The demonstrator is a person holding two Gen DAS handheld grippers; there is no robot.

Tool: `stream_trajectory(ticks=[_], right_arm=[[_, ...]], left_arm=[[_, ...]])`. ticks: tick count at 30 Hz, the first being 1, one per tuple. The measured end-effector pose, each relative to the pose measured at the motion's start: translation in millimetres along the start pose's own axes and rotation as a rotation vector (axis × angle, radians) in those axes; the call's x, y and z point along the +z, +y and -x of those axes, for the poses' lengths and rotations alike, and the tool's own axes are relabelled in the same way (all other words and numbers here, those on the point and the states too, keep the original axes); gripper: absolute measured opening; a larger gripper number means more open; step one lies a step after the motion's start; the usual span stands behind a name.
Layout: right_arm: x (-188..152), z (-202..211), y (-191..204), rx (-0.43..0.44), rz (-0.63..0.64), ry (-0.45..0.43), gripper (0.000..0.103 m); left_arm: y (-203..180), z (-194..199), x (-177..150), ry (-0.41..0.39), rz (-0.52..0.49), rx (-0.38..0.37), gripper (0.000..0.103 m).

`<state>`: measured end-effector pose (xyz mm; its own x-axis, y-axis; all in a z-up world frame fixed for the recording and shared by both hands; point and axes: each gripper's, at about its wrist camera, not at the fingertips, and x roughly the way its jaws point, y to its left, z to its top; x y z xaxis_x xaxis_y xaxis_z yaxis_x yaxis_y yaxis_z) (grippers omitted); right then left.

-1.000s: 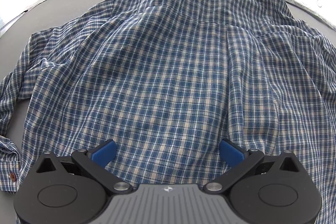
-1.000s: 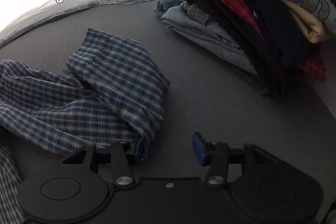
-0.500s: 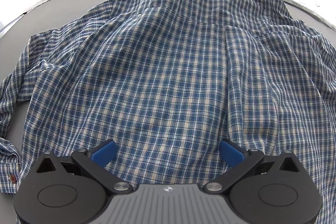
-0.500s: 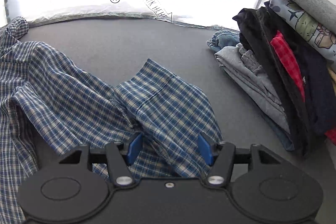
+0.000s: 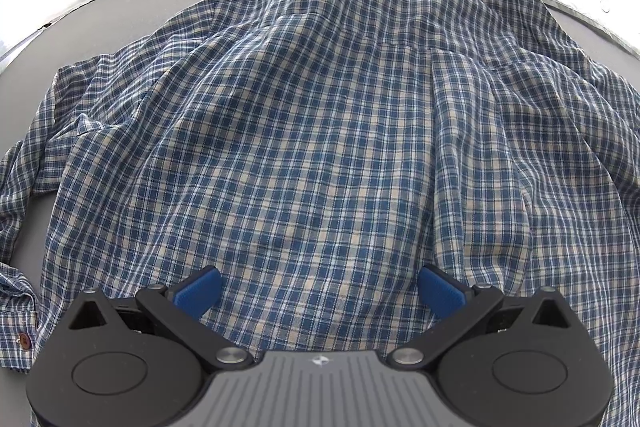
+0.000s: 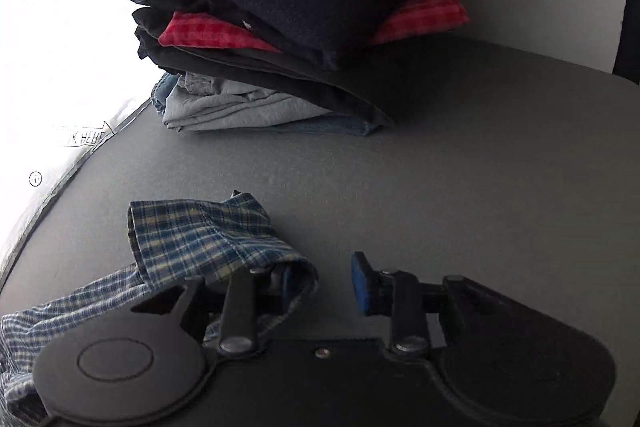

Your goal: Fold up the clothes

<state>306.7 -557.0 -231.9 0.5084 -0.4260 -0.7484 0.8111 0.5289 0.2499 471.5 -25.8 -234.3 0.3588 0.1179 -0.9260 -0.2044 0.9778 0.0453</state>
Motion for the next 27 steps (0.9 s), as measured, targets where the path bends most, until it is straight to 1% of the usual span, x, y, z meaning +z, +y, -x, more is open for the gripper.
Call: stream_trajectory(ticks=[2, 3, 4, 8, 11, 13, 16, 17, 19, 21, 25, 27], right_arm=[[-2, 1, -7, 0.011, -0.044, -0.008, 0.042], [-1, 1, -9, 0.022, -0.070, -0.018, 0.048], [-1, 2, -11, 0.033, -0.096, -0.028, 0.050], [10, 1, -31, 0.148, -0.266, -0.047, 0.050], [13, -4, -53, 0.227, -0.447, -0.032, 0.050], [8, -10, -72, 0.275, -0.626, -0.009, 0.050], [-3, -16, -92, 0.286, -0.807, -0.002, 0.052], [-4, -15, -97, 0.262, -0.829, -0.008, 0.052], [1, -11, -96, 0.213, -0.766, -0.019, 0.052], [10, -7, -89, 0.167, -0.651, -0.033, 0.053], [25, -10, -60, 0.089, -0.414, -0.030, 0.054], [29, -18, -44, 0.055, -0.322, -0.019, 0.057]], left_arm=[[0, 1, -1, 0.000, 0.000, 0.000, 0.103], [-1, 1, -1, -0.001, 0.000, 0.000, 0.103], [-2, 2, -2, -0.001, 0.000, 0.001, 0.103], [0, 4, -5, -0.002, -0.010, -0.005, 0.103], [0, 5, -6, -0.005, -0.006, -0.003, 0.103], [-1, 6, -7, -0.007, -0.004, -0.002, 0.103], [-1, 7, -10, -0.007, -0.003, -0.001, 0.103], [-2, 7, -11, -0.006, -0.003, -0.001, 0.103], [-2, 8, -12, -0.004, -0.004, -0.002, 0.103], [-3, 9, -13, -0.003, -0.004, -0.002, 0.103], [-1, 7, -7, 0.000, -0.006, -0.004, 0.103], [-1, 7, -6, -0.001, -0.007, -0.004, 0.103]])
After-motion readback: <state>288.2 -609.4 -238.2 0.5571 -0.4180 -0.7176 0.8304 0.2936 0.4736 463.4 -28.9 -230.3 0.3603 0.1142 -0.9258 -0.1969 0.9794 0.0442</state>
